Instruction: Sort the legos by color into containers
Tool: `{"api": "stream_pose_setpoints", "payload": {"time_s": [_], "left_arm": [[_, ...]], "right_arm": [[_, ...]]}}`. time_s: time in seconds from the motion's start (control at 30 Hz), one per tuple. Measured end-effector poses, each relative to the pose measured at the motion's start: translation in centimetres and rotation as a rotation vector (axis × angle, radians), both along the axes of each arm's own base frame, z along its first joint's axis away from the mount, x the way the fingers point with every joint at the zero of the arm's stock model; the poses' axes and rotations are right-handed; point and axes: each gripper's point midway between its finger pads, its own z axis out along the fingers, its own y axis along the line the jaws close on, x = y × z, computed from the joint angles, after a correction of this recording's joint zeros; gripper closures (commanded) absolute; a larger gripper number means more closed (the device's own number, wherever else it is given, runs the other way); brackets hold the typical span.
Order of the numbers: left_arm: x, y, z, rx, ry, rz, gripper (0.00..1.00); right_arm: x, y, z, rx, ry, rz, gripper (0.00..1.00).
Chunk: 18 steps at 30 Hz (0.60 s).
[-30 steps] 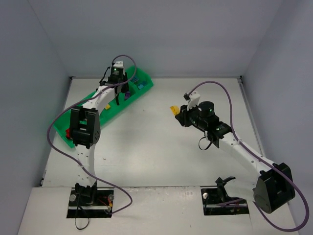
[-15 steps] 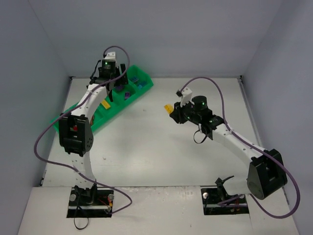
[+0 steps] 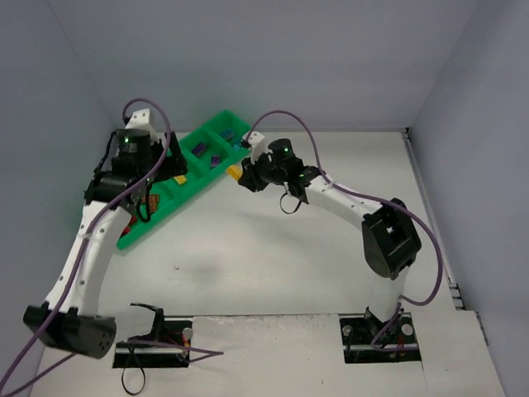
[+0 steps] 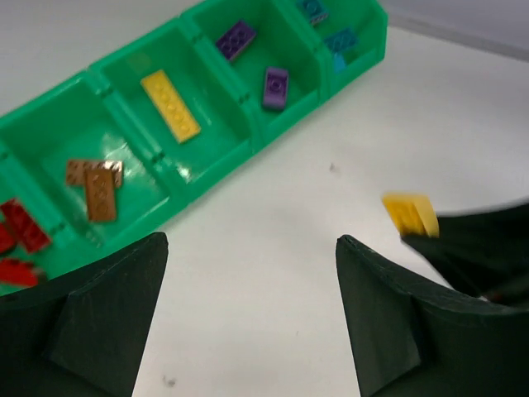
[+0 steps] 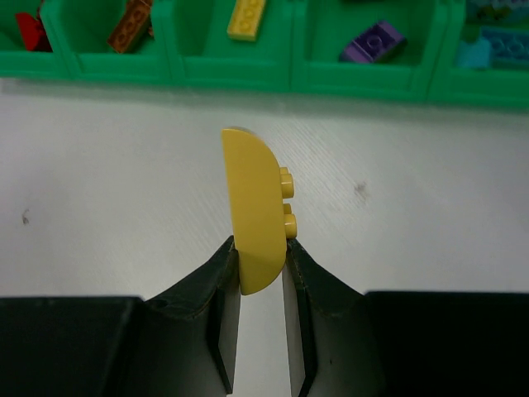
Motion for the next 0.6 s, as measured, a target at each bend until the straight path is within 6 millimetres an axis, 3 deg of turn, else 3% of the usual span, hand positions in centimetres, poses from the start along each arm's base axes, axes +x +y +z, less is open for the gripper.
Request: {"api": "stream_pose_setpoints", "payload": {"time_s": [0.23, 0.37, 0.47, 0.6], "left_arm": [[-8.2, 2.2, -0.1, 0.000, 0.017, 0.045, 0.24], [-11.5, 2.9, -1.1, -0.021, 0.029, 0.067, 0.24], [-13.0, 3.2, -1.4, -0.039, 0.029, 0.081, 0.24], [-14.3, 3.4, -1.7, -0.059, 0.031, 0.094, 0.24]], "right_arm": [[3.2, 8.4, 0.9, 0.057, -0.070, 0.115, 1.00], [5.1, 12.5, 0.4, 0.095, -0.108, 0.148, 0.98], [6.2, 15.1, -1.9, 0.113, -0.108, 0.162, 0.96], [6.6, 16.9, -6.3, 0.115, -0.068, 0.160, 0.94]]}}
